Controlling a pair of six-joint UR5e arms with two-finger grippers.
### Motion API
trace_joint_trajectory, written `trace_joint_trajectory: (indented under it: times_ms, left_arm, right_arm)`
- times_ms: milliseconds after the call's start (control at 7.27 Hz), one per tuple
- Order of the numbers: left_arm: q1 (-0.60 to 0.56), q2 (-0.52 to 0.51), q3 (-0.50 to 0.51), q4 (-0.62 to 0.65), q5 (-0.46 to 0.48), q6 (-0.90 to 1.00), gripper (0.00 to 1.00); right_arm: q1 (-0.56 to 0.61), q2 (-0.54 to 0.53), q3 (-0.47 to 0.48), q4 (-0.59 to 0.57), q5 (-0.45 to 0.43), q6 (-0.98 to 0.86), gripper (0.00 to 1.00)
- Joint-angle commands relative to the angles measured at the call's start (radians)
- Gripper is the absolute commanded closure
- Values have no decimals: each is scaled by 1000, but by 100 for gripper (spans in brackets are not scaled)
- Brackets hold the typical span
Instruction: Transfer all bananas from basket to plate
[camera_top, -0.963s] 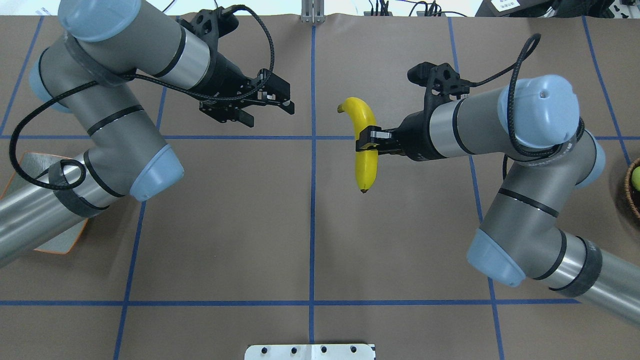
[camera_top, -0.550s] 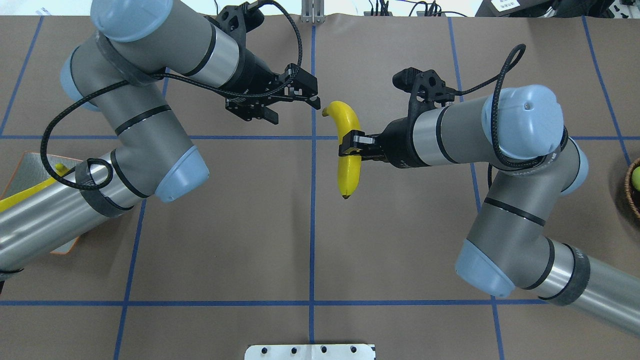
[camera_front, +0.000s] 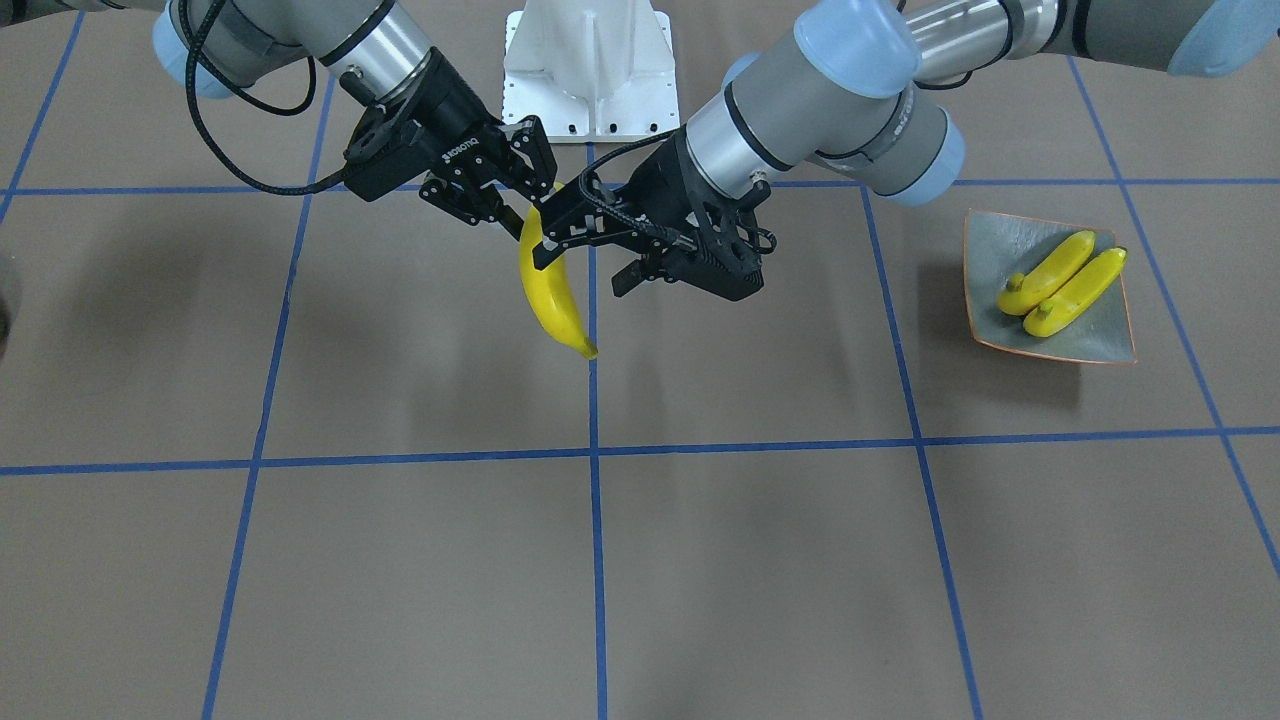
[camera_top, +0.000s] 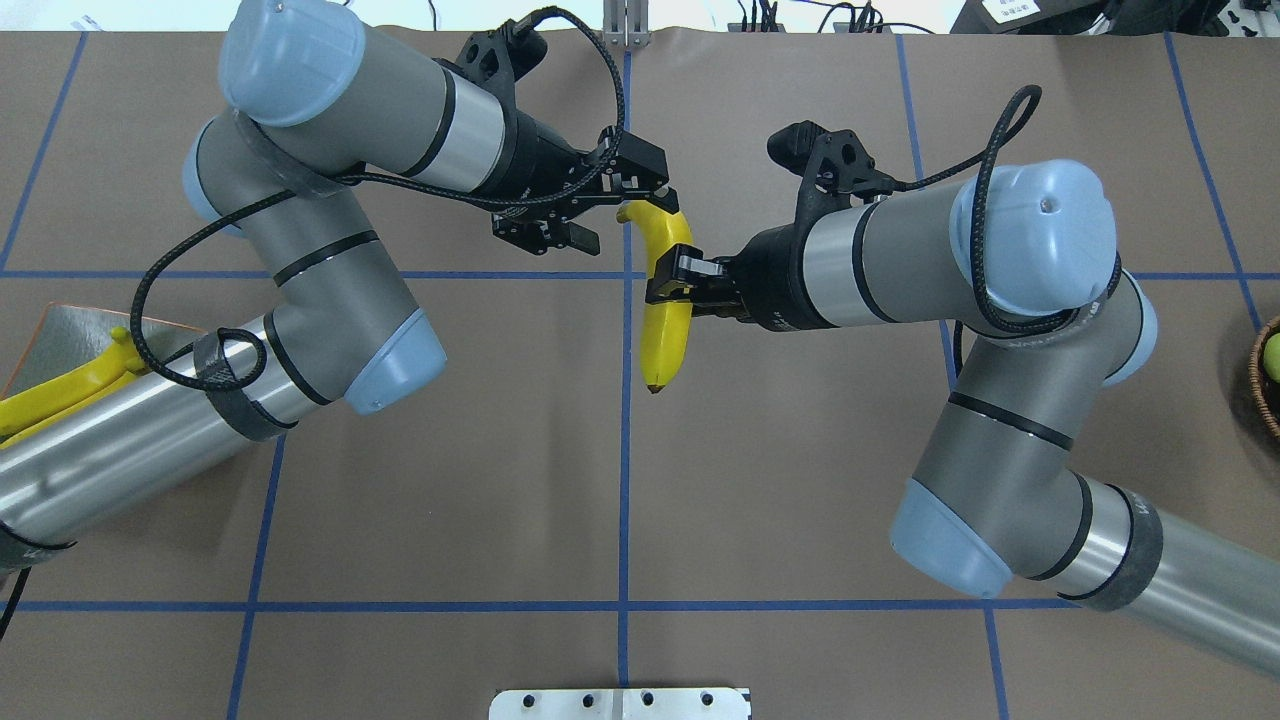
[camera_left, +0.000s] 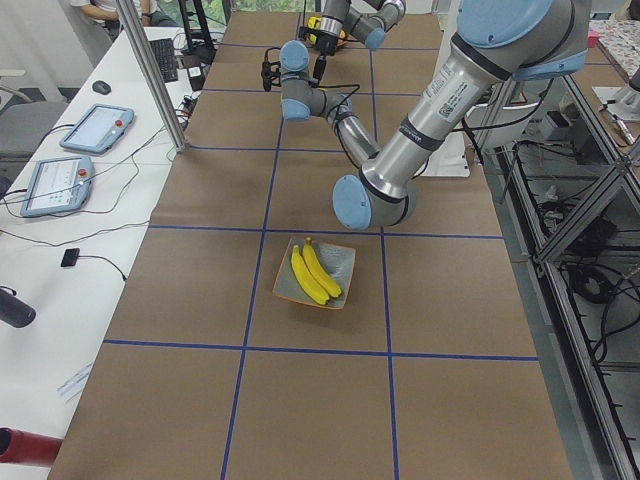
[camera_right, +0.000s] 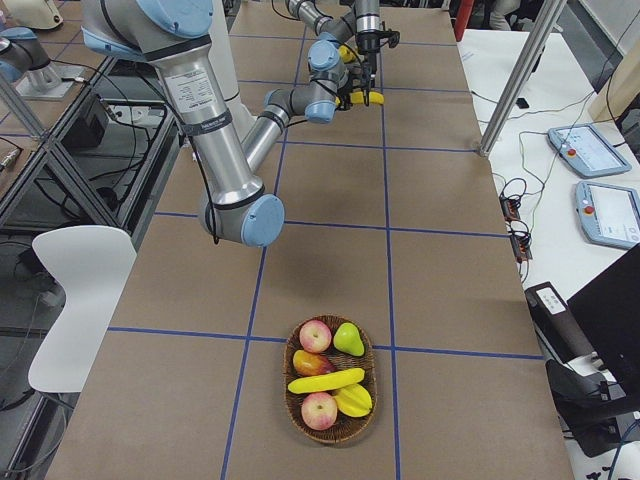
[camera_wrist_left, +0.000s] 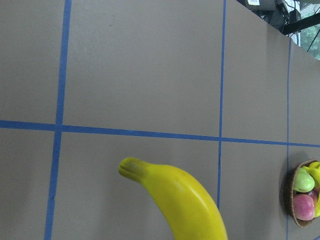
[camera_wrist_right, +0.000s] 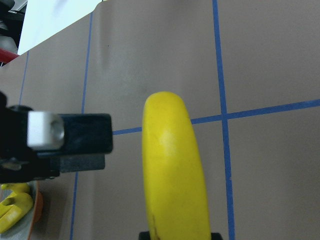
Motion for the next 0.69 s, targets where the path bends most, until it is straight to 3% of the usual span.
trace_joint_trajectory:
  times_ms: [0,275,413,550]
  left_arm:
    - [11,-4,3,-11,2,-17,1]
    - [20,-10,3,-13,2,-21,7]
    - [21,-12,3,-13,2,-26,33]
    - [24,-12,2,-13,0,-29,76]
  right_arm:
    - [-1,4,-2,31,0,5,100]
    - [-1,5,0,34,0,5,100]
    - [-1,5,0,34,-2,5,100]
    - [-1,10,0,34,-2,5,100]
